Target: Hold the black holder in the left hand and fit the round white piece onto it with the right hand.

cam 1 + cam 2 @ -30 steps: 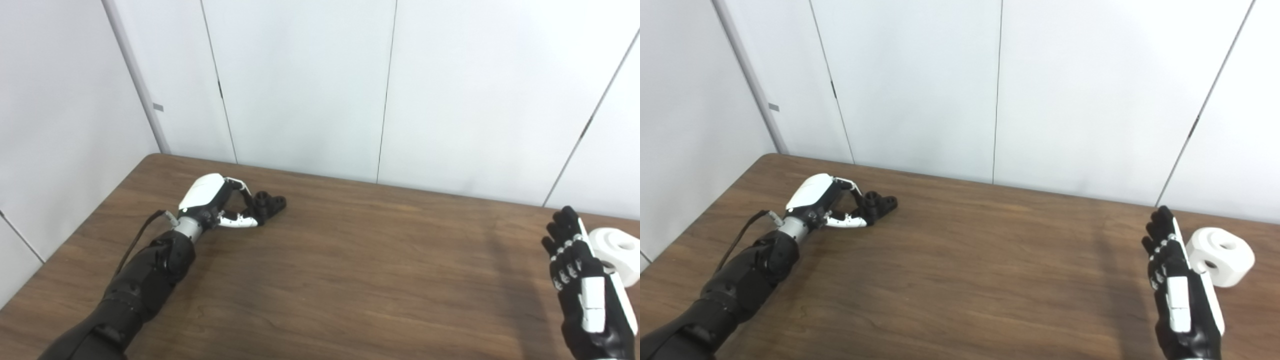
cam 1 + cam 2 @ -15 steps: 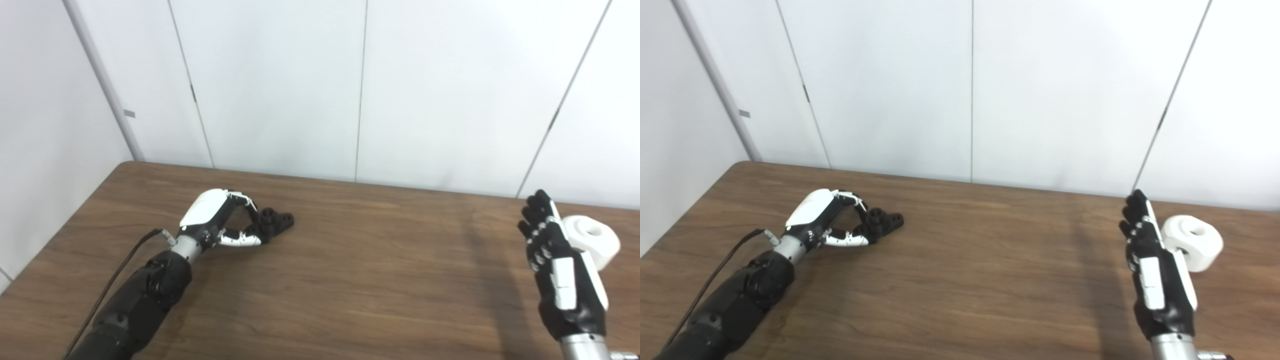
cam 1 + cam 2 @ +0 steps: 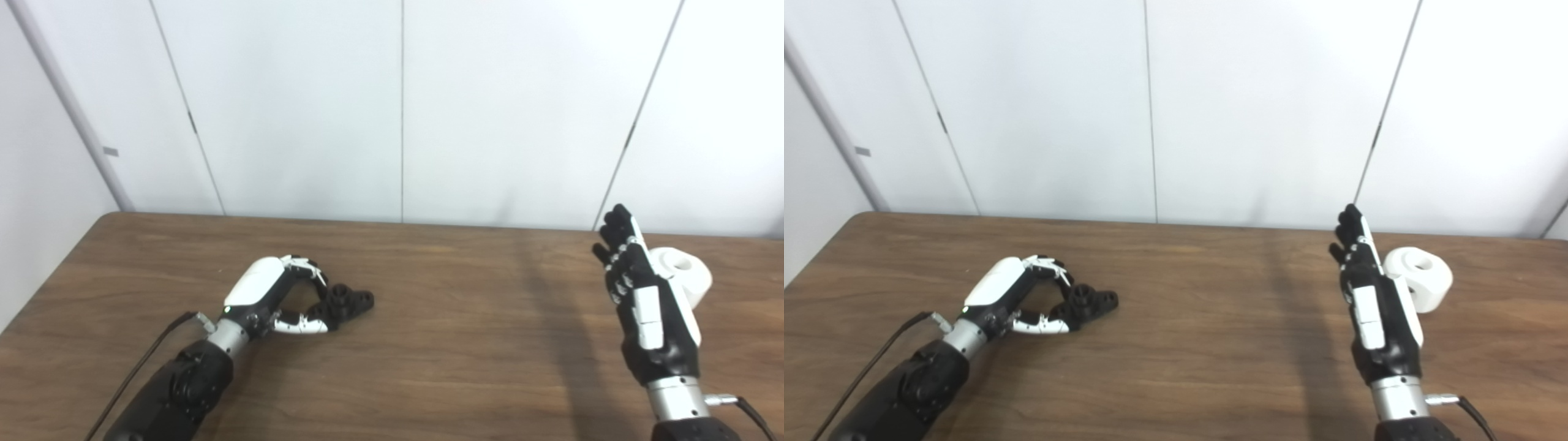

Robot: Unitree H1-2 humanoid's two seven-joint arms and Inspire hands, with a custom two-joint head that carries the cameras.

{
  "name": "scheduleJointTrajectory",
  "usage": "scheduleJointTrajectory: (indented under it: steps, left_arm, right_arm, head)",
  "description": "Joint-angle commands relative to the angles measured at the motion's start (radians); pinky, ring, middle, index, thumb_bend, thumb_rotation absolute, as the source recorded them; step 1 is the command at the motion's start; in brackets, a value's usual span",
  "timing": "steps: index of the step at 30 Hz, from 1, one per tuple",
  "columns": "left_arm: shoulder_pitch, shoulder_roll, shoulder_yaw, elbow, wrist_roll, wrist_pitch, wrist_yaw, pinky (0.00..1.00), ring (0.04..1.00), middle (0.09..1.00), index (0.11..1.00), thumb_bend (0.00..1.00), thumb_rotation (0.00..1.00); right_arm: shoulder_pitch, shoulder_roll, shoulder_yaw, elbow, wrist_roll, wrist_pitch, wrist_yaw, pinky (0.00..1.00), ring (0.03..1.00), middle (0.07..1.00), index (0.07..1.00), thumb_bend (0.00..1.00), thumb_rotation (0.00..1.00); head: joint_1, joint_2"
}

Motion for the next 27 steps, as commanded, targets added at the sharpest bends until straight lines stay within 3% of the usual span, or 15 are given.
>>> scheduleJointTrajectory:
  steps: [1, 14, 27]
  left_arm:
    - [-0.005, -0.013, -0.009, -0.034, 0.006, -0.030, -0.014, 0.94, 0.839, 0.696, 0.485, 0.52, 0.05]
    - [0.014, -0.093, -0.057, -0.067, 0.016, -0.075, -0.035, 0.94, 0.840, 0.688, 0.484, 0.52, 0.05]
    - [0.045, -0.123, -0.084, -0.107, 0.019, -0.095, -0.060, 0.93, 0.850, 0.681, 0.482, 0.52, 0.05]
  right_arm:
    - [-0.031, 0.000, -0.003, -0.050, -0.002, -0.014, -0.010, 0.96, 0.983, 0.988, 0.990, 0.66, 0.96]
    - [-0.019, 0.013, 0.000, -0.116, -0.046, 0.036, -0.045, 0.92, 0.966, 0.973, 0.974, 0.70, 0.93]
    - [-0.001, 0.016, -0.002, -0.146, -0.073, 0.034, -0.052, 0.94, 0.973, 0.978, 0.976, 0.64, 0.96]
  head:
    - [-0.014, 0.003]
    - [-0.090, 0.013]
    - [-0.161, 0.021]
